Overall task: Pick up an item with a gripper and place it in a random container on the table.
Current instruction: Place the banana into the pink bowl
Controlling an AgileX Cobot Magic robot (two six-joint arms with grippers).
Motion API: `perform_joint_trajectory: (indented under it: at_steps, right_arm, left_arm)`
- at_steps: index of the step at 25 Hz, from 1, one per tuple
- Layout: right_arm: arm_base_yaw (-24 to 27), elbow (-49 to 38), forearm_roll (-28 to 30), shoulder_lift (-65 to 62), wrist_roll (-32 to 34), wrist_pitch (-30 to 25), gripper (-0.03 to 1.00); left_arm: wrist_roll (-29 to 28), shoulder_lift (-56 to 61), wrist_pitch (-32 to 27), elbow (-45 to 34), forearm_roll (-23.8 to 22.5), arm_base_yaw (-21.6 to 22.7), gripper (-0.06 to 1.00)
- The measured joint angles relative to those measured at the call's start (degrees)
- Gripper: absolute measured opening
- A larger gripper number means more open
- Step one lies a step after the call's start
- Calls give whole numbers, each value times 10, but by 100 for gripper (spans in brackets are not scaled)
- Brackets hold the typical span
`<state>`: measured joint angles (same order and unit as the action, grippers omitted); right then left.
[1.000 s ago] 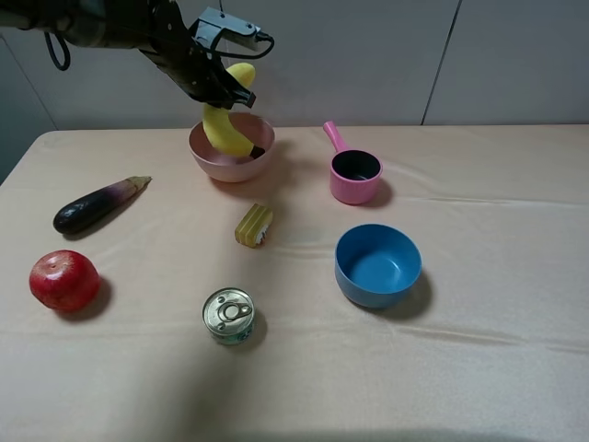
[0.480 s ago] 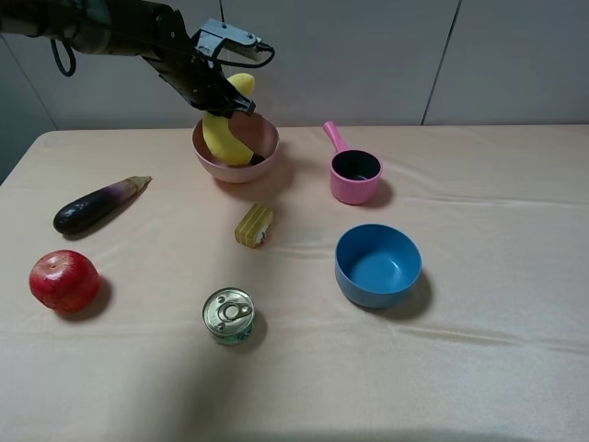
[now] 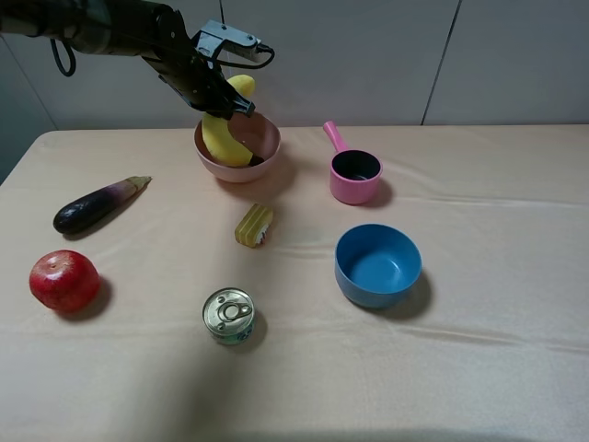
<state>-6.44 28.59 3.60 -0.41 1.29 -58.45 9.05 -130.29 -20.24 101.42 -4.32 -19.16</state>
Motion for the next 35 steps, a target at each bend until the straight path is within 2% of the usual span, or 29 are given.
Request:
perform_joint_trajectory:
  at_steps: [19,25,35]
  right_arm:
    - [0,0,0,0,0,0,69]
    - [0,0,0,0,0,0,69]
    - [0,0,0,0,0,0,69]
  left_arm:
    - [0,0,-15,0,-4,1,20]
    - [0,0,-15,0,-4,1,36]
    - [0,0,-16,0,-4,1,55]
